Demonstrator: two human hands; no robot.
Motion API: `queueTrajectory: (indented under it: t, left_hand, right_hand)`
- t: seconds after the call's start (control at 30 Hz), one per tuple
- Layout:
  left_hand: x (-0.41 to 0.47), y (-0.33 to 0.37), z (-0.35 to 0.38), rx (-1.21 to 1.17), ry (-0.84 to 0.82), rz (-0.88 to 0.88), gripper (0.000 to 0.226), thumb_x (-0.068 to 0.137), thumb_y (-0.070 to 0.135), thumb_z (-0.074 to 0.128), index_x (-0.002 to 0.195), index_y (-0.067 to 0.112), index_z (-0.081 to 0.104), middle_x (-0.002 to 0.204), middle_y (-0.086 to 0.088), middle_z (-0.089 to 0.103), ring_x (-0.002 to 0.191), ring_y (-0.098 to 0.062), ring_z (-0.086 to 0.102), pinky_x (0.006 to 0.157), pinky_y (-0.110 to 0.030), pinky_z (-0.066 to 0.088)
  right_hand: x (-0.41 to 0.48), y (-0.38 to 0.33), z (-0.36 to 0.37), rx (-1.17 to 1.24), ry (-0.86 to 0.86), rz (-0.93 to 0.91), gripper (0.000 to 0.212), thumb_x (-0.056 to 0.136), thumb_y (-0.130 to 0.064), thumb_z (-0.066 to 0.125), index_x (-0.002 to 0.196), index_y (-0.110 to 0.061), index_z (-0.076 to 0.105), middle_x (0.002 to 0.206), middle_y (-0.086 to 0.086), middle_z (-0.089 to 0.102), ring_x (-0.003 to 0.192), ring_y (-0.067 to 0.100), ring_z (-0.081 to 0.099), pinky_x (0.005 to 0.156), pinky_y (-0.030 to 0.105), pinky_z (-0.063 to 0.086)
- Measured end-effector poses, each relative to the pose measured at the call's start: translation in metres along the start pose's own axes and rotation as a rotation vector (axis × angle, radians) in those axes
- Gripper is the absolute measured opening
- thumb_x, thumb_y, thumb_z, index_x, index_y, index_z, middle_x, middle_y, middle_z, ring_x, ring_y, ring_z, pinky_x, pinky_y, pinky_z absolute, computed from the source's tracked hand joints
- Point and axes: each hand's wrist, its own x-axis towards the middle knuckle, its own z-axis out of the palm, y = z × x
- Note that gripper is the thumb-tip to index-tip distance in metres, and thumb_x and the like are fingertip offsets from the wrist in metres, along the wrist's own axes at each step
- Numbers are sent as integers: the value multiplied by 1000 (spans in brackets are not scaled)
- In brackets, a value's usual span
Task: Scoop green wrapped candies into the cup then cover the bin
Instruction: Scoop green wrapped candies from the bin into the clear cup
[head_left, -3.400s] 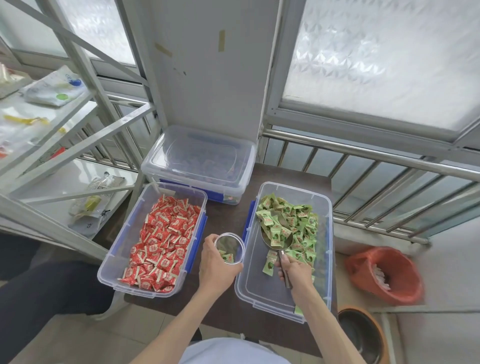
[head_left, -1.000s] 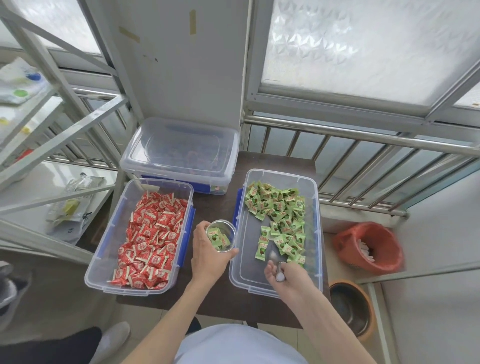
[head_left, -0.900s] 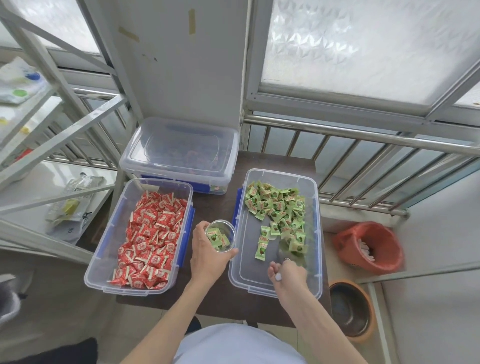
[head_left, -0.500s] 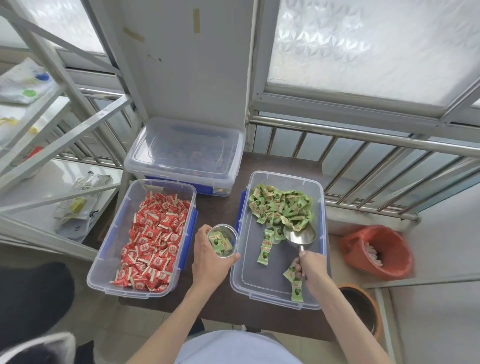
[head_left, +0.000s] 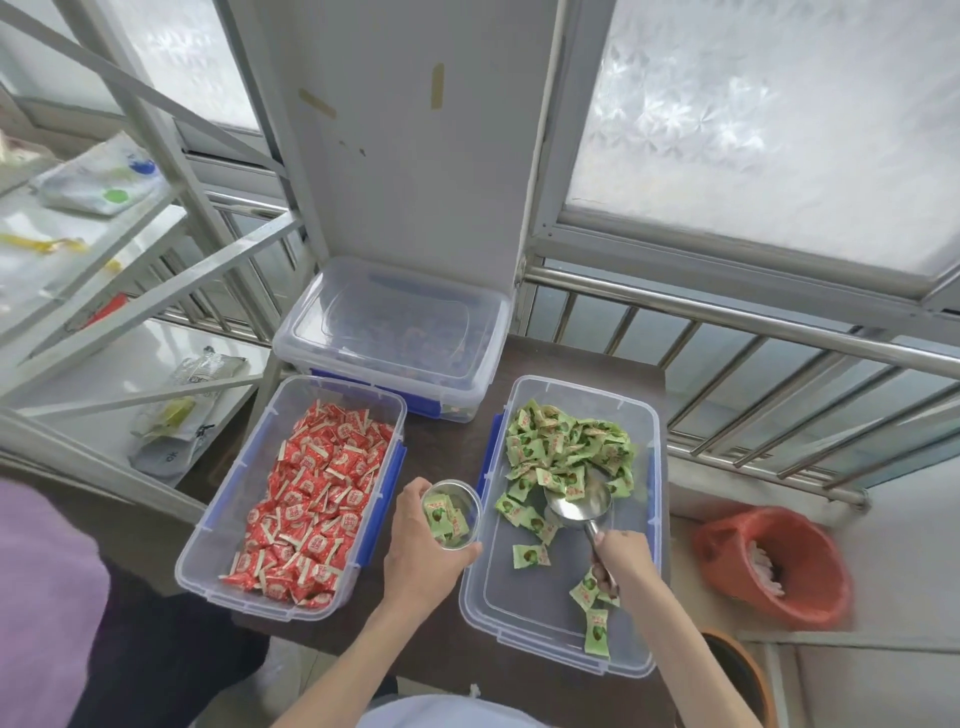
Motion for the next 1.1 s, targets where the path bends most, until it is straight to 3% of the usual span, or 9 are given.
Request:
queueTrajectory:
  t: [0.07, 0.2, 0.37, 0.6, 0.7, 0.83, 0.97, 1.1]
  left_hand:
    - [0, 1, 0, 5, -6, 0, 98, 59, 43, 88, 133, 36, 23, 131, 11, 42, 123, -13, 49, 97, -40, 52]
    - [-1, 4, -1, 0, -6, -11, 102, 60, 43, 87, 138, 35, 22, 138, 9, 41, 128, -14, 47, 100, -40, 50]
    - [0, 6, -3, -4, -10, -26, 102, 61, 43, 88, 138, 35, 21, 140, 9, 39, 130, -14, 45, 101, -37, 48]
    - [-1, 5, -6, -5, -11, -8, 105, 58, 44, 90, 141, 32, 27, 140, 8, 43, 131, -14, 45, 103, -36, 46]
    - [-2, 3, -8, -50, -1, -1, 102, 53, 40, 94, 136, 32, 36, 131, 10, 51, 124, -13, 51, 102, -31, 47]
    - [-2, -1, -9, -79, 16, 21, 93, 50, 36, 95, 128, 35, 44, 120, 15, 57, 114, -9, 57, 98, -31, 51]
    - [-2, 2, -11, -104, 14, 60, 86, 52, 40, 90, 127, 38, 48, 121, 16, 60, 115, -10, 58, 97, -37, 54]
    - [-4, 9, -17, -89, 51, 121, 89, 54, 48, 88, 133, 39, 49, 130, 15, 60, 120, -10, 57, 100, -40, 52]
  right_hand:
    - [12, -15, 9, 31, 0, -29, 31, 92, 1, 38, 65, -3, 51, 45, 9, 45, 37, 16, 35, 36, 18, 26]
    - [34, -30, 22, 115, -9, 7, 18, 94, -1, 37, 102, -3, 53, 58, 13, 54, 42, 19, 44, 35, 17, 35]
    - [24, -20, 26, 108, -49, -33, 23, 96, 0, 42, 97, 8, 64, 60, 12, 55, 39, 16, 47, 30, 16, 37]
    - [15, 7, 16, 131, -112, -69, 33, 99, -1, 41, 128, 3, 57, 70, 12, 60, 49, 17, 48, 35, 22, 42]
    - [9, 14, 5, 149, -158, -101, 32, 99, -1, 42, 127, 3, 58, 72, 13, 61, 52, 17, 50, 46, 26, 43]
    - [-4, 17, -14, 188, -262, -170, 29, 99, 0, 42, 121, 5, 61, 70, 12, 57, 50, 16, 48, 46, 25, 41]
    - [-22, 8, -34, 152, -383, -267, 27, 99, 2, 42, 113, 7, 64, 67, 10, 54, 49, 16, 45, 44, 23, 37]
    - [-36, -8, -53, -59, -488, -385, 30, 98, 4, 42, 109, 1, 70, 67, 11, 55, 45, 14, 43, 43, 20, 34]
